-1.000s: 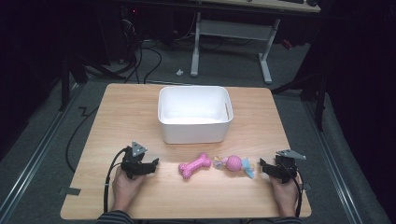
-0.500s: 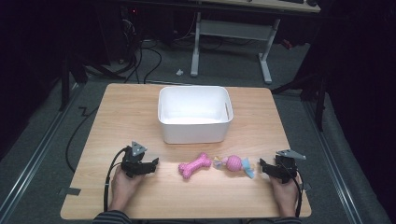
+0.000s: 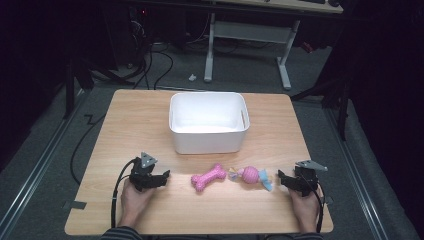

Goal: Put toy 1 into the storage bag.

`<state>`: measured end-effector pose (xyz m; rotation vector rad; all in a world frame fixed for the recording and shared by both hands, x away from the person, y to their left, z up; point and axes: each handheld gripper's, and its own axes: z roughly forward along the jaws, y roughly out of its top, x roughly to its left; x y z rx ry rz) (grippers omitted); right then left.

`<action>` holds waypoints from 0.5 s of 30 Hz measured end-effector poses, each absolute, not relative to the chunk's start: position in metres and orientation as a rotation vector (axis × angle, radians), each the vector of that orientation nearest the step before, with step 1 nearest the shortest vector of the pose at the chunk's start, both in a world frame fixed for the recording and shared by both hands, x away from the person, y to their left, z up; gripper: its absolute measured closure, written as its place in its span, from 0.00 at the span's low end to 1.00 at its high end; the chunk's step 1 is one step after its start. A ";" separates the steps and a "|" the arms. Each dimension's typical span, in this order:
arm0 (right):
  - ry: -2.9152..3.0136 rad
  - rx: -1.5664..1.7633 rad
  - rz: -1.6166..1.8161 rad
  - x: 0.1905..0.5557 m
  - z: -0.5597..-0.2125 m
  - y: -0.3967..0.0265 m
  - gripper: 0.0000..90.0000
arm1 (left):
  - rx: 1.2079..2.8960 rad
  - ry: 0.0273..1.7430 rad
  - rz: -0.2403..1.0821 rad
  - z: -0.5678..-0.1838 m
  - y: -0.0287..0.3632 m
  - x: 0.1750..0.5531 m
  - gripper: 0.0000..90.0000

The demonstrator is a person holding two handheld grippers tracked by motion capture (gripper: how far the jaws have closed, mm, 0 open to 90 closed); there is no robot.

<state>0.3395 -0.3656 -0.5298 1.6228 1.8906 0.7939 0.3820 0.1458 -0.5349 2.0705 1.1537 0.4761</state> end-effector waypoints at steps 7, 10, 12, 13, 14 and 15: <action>1.891 1.622 0.794 0.340 -0.530 -0.366 0.31 | 2.042 1.143 0.449 -0.525 0.147 0.380 0.26; 1.893 1.619 0.794 0.340 -0.530 -0.366 0.31 | 2.031 1.136 0.440 -0.521 0.149 0.379 0.26; 1.893 1.620 0.794 0.340 -0.530 -0.366 0.31 | 2.021 1.126 0.440 -0.516 0.150 0.378 0.26; 1.893 1.620 0.794 0.340 -0.530 -0.366 0.31 | 2.021 1.126 0.426 -0.515 0.151 0.377 0.26; 1.893 1.620 0.794 0.340 -0.530 -0.366 0.31 | 2.014 1.129 0.426 -0.513 0.151 0.376 0.26; 1.893 1.620 0.794 0.340 -0.530 -0.366 0.31 | 2.011 1.129 0.422 -0.512 0.152 0.375 0.26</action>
